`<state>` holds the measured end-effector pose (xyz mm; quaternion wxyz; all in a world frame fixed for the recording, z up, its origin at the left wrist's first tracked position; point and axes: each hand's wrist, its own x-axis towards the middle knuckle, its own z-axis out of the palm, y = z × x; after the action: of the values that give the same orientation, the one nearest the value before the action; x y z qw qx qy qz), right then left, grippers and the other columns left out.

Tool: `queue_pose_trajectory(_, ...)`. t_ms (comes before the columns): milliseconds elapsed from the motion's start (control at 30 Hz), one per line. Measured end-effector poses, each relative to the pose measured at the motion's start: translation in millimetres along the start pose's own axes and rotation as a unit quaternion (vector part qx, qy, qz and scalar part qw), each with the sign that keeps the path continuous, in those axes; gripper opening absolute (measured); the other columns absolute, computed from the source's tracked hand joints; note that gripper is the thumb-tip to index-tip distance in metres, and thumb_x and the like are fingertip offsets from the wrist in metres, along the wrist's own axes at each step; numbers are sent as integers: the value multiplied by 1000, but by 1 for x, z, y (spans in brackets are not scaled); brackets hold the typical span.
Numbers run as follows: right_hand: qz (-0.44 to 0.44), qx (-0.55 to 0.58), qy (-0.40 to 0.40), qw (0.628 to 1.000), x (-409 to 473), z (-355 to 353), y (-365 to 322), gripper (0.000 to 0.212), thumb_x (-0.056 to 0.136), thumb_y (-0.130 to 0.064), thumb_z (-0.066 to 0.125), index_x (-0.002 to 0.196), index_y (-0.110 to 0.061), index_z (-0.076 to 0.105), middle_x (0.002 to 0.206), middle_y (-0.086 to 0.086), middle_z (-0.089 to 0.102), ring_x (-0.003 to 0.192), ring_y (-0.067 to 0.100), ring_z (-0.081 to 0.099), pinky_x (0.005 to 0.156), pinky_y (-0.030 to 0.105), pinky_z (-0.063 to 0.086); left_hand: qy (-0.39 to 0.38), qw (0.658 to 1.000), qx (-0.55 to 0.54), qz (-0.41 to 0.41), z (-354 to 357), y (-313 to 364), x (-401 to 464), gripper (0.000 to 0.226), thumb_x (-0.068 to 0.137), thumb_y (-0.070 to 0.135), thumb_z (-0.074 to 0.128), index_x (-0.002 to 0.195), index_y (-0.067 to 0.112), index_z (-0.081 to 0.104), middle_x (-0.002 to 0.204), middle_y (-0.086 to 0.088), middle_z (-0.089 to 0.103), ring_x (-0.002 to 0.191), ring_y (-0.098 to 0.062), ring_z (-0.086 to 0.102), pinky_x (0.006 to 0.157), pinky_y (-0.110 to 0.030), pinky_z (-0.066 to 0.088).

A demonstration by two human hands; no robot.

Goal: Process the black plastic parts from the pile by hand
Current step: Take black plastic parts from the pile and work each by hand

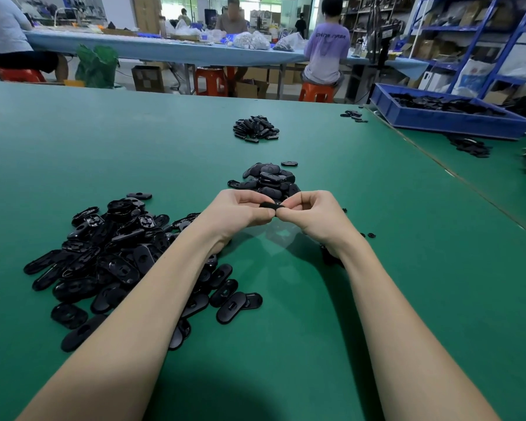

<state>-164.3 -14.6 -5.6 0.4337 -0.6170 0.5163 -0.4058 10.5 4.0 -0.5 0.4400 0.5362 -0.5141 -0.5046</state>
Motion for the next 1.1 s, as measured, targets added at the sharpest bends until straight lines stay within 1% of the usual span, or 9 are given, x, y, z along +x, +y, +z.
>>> queue_pose_trajectory(133, -8, 5, -1, 1000, 0, 0, -1, 14, 82, -8, 78, 75, -15, 69, 53, -14, 58, 41, -1, 43, 43, 10, 33, 4, 999, -34, -3, 0, -2, 1, 20, 81, -7, 74, 83, 13, 75, 77, -2, 74, 80, -17, 66, 94, -30, 55)
queue_pose_trajectory(300, -18, -8, 7, 1000, 0, 1, 0, 18, 81, -9, 79, 72, -18, 67, 53, -13, 56, 44, 1, 44, 45, 11, 34, 10, 1000, -24, -3, 1, -2, 3, 20, 80, -6, 76, 82, 14, 74, 70, 4, 72, 74, -11, 66, 85, -24, 56)
queue_pose_trajectory(367, -22, -21, 12, 999, 0, 1, 0, 18, 80, -11, 79, 71, -19, 67, 53, -12, 56, 46, 2, 44, 46, 12, 35, 14, 1000, -20, -3, 2, -2, 2, 20, 80, -6, 76, 81, 14, 74, 69, 3, 72, 74, -12, 65, 89, -27, 55)
queue_pose_trajectory(567, -27, -29, 19, 999, 0, 5, 1, 18, 79, -12, 80, 70, -20, 66, 50, -15, 55, 45, 1, 44, 46, 12, 35, 16, 1000, -21, -11, 1, -1, 1, 18, 80, -5, 76, 83, 12, 75, 80, -11, 72, 83, -21, 66, 98, -35, 55)
queue_pose_trajectory(667, -23, -28, 19, 999, -2, 4, 2, 18, 79, -12, 80, 70, -19, 65, 50, -15, 54, 44, 1, 43, 46, 12, 34, 16, 999, -26, -14, 2, -2, 2, 18, 80, -6, 76, 82, 12, 74, 78, -9, 73, 82, -21, 67, 95, -32, 56)
queue_pose_trajectory(800, -8, 15, 13, 1000, -3, 4, 1, 16, 82, -12, 79, 74, -19, 67, 51, -17, 54, 44, 0, 44, 45, 11, 36, -4, 998, -63, 0, 0, -1, 1, 17, 82, -6, 75, 87, 10, 74, 78, -8, 75, 79, -20, 69, 83, -23, 59)
queue_pose_trajectory(867, 10, 64, 8, 998, -2, 1, -1, 15, 84, -13, 78, 76, -21, 69, 54, -16, 54, 48, 2, 46, 44, 13, 37, -27, 996, -86, 20, -4, 0, 0, 20, 83, -5, 74, 95, 11, 74, 88, -14, 77, 82, -21, 71, 85, -24, 59)
queue_pose_trajectory(933, 18, 87, 3, 996, -1, -5, -3, 12, 84, -16, 80, 81, -23, 71, 58, -13, 55, 51, 4, 46, 45, 15, 37, -46, 996, -64, 44, -9, 3, -1, 26, 84, -2, 75, 102, 17, 75, 99, -19, 76, 88, -21, 72, 92, -28, 57)
queue_pose_trajectory(1100, 6, 79, -8, 997, -2, -14, -6, 9, 84, -22, 82, 84, -24, 73, 61, -12, 57, 56, 7, 44, 46, 15, 35, -43, 995, -3, 91, -11, 6, 0, 29, 84, 2, 77, 105, 20, 75, 98, -7, 78, 93, -15, 73, 94, -24, 55)
